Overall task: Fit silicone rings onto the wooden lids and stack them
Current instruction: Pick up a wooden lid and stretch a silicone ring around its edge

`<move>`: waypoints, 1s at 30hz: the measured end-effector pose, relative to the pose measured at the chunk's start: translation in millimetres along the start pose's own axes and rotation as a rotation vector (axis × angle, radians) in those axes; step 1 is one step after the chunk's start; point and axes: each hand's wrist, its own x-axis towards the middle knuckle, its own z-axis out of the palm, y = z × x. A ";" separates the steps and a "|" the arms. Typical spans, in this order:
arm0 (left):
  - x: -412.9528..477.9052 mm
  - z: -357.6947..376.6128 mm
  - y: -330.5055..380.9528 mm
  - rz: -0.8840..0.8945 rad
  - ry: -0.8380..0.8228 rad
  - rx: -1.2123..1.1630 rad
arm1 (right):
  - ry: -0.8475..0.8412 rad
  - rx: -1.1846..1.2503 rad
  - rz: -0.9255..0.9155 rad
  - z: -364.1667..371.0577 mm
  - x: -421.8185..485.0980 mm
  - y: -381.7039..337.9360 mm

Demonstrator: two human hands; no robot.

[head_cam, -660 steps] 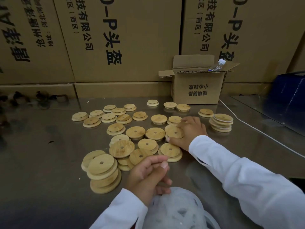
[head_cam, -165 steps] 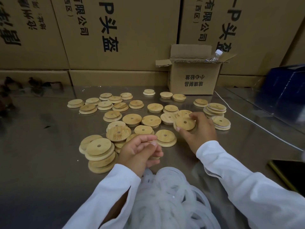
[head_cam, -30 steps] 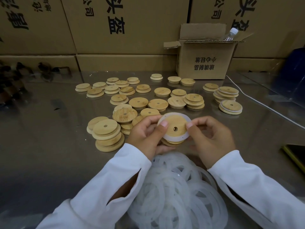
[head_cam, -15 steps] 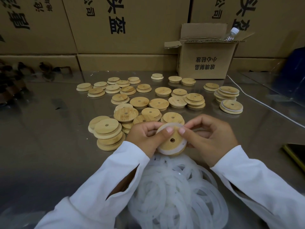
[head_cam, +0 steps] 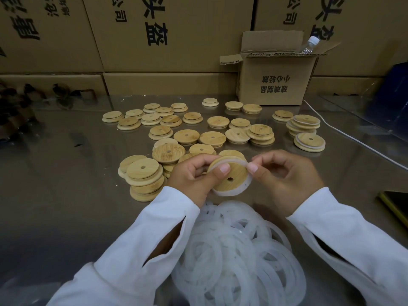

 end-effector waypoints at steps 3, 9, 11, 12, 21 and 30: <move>0.6 -0.4 -0.4 -0.013 -0.017 -0.070 | -0.003 -0.013 -0.014 -0.8 0.1 -3.4; 1.0 -1.8 -0.4 -0.014 -0.015 -0.076 | 0.001 0.064 0.029 1.7 -3.4 -5.1; 0.0 0.8 -1.5 -0.024 0.016 -0.075 | 0.019 0.110 0.039 4.7 -6.2 -4.4; -0.3 2.5 -1.9 -0.030 0.036 -0.078 | 0.028 0.127 0.044 6.0 -7.3 -4.6; -0.9 7.8 -0.9 -0.033 0.108 -0.111 | 0.146 0.035 0.084 15.5 -15.5 -1.7; -1.6 4.8 -2.8 0.013 0.031 0.078 | 0.079 -0.097 0.005 12.7 -12.6 2.3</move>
